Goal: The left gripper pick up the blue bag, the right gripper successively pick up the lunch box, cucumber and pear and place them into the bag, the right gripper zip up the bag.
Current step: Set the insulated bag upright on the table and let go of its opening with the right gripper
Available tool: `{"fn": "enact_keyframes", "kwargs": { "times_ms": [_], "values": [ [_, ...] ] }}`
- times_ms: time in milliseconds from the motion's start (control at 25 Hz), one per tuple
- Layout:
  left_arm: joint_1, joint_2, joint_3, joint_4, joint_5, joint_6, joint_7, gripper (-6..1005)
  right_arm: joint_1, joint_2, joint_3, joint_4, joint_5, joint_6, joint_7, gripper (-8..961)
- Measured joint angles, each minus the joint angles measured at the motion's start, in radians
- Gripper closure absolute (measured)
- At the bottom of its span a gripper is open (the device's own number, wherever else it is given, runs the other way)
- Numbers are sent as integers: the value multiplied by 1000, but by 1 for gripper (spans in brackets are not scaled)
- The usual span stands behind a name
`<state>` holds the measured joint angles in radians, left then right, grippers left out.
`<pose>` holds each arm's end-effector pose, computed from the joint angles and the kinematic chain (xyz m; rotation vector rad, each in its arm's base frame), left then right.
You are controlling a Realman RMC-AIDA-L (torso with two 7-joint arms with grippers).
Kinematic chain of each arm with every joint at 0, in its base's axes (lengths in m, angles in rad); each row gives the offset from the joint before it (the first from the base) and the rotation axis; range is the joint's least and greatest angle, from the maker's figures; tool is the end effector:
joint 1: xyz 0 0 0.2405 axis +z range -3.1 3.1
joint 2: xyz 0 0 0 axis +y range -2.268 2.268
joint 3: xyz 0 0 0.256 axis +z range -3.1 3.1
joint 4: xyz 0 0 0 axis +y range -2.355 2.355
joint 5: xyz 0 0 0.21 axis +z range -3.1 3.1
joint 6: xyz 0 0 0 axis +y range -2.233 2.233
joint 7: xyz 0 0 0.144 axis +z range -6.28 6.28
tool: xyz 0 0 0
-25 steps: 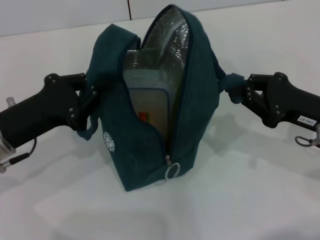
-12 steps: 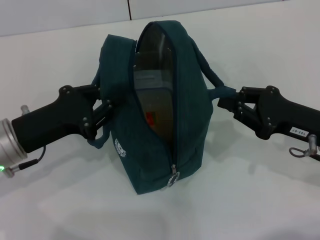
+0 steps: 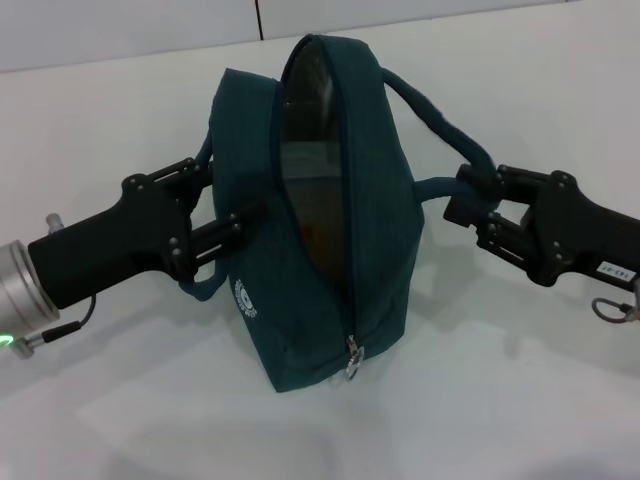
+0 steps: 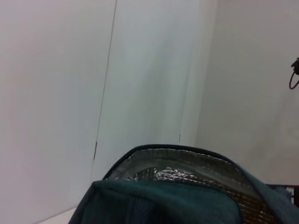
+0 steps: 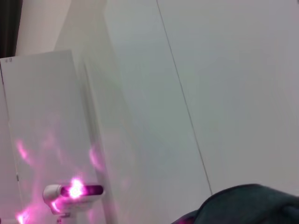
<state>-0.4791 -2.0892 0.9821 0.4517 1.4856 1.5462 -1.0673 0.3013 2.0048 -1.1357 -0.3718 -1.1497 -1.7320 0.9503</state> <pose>-0.2376 0.3109 -0.0322 -2.5998 -0.4185 -1.0939 0.2787 0.2597 0.0084 -2.3857 0.4251 1.2975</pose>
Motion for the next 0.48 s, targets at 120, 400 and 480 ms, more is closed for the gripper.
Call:
{"fn": "enact_keyframes", "kwargs": {
  "times_ms": [120,400,480],
  "values": [
    [0,0,0,-2,-1,1,1,536,-7,-1,20,0,1,-8,-18,660],
    [0,-1,-1,-2,-6,4,2,371,-15,0,53,15,1,-28,-63,451],
    [1,-1,0,-2,-9,4,7,371,-23,-2,61,20,1,-50,-71,429]
  ]
}}
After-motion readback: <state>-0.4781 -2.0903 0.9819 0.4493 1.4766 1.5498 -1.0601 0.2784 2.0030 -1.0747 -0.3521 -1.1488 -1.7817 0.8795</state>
